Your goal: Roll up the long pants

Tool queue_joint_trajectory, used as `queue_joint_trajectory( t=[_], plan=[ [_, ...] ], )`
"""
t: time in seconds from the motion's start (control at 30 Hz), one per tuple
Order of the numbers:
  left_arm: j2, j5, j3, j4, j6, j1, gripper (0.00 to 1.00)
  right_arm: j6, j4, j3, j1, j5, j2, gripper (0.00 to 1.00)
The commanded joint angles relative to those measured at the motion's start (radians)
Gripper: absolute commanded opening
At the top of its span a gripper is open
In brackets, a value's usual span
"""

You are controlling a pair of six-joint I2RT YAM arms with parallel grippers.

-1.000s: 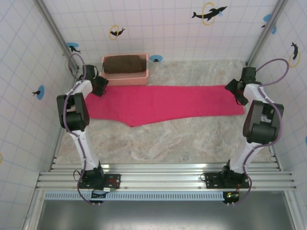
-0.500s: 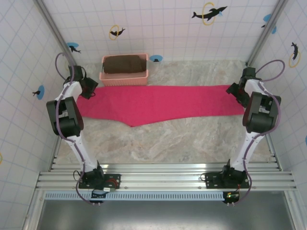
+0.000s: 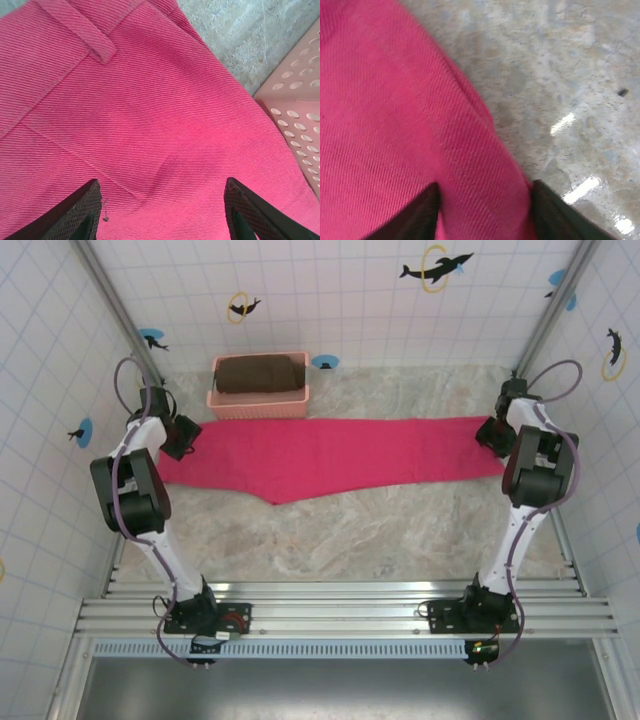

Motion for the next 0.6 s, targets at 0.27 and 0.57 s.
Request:
queue_joint_trajectory(
  t=[0.27,0.57],
  plan=[
    [-0.153,-0.037,-0.037,-0.137,0.127,0.034,0.64,-0.012,-0.131,-0.020,0.038,0.092,-0.067,0.00],
    [-0.397,-0.074,-0.189,-0.229,0.155,0.024,0.64,0.003,-0.348,-0.071,0.015,0.567,-0.340,0.00]
  ],
)
